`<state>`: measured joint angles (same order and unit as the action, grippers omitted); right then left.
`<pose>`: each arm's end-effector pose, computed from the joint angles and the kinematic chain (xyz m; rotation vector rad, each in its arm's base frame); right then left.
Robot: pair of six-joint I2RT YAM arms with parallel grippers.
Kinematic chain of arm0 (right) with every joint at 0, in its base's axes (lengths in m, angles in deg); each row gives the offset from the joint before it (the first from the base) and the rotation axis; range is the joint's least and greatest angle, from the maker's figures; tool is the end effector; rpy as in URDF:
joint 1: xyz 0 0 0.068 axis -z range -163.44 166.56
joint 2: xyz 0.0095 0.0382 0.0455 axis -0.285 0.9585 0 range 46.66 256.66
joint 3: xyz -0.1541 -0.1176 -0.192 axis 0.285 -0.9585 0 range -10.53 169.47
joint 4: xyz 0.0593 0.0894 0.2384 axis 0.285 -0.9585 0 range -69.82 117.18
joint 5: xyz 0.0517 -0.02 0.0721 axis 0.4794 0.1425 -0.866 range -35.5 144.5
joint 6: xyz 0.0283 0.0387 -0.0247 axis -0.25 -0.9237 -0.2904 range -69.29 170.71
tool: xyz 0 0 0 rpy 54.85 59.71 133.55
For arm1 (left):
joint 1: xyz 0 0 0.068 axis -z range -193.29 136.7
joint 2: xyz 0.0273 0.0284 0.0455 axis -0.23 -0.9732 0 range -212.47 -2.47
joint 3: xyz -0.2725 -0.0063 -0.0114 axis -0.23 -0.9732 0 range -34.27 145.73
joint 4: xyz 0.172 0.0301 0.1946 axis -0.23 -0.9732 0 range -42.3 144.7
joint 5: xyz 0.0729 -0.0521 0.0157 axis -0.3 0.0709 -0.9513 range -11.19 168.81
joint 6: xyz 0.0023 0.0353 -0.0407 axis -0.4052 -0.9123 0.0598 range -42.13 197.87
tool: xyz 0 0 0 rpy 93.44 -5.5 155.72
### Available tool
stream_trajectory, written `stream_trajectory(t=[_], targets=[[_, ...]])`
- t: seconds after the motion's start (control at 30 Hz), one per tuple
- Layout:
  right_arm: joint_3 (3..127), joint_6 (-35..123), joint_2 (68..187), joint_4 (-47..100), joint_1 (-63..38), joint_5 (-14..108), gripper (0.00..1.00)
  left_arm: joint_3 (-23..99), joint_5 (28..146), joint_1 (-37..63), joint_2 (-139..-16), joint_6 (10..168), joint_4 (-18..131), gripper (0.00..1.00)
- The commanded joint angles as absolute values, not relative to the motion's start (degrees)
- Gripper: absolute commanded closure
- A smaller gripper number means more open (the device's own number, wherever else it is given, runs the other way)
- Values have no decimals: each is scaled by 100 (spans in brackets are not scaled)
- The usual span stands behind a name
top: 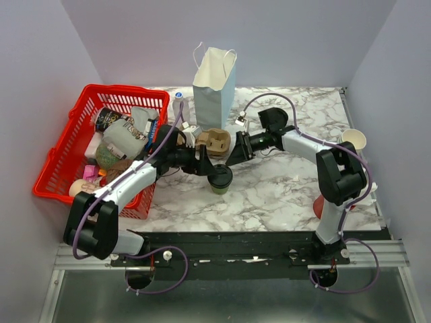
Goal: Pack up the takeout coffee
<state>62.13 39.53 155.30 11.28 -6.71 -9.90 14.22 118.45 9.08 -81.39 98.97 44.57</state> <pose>0.3484 0.1848 0.1979 -0.7540 2.2775 1.6497 0.2576 -0.1306 0.2342 0.4117 2.3205 -1.1746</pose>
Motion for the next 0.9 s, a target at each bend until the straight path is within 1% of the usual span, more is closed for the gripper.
stream_trajectory(t=[0.0,0.07,0.13,0.27,0.33,0.7,0.77,0.87], targets=[[6058,3884,15538,1180,-691,-1028,28,1442,11364,815,-7648,9984,4311,19],[5996,3902,15450,1163,-682,-1019,29,1494,10978,806,-7473,10002,4117,20],[5952,3928,15398,1136,-682,-1001,31,1521,10835,815,-7419,9984,3976,22],[5855,3998,15213,1066,-621,-818,35,1530,10492,798,-7559,9975,3721,26],[5829,4042,15152,996,-577,-703,37,1495,10553,797,-7594,9967,3765,27],[5653,4648,14774,530,-445,-298,39,1503,10676,789,-7911,10002,3809,27],[5627,5007,14599,442,-454,-403,37,1512,10659,797,-7972,10002,3809,27],[5513,5902,14152,529,-480,-334,27,1521,10650,797,-8008,10002,3800,27]])
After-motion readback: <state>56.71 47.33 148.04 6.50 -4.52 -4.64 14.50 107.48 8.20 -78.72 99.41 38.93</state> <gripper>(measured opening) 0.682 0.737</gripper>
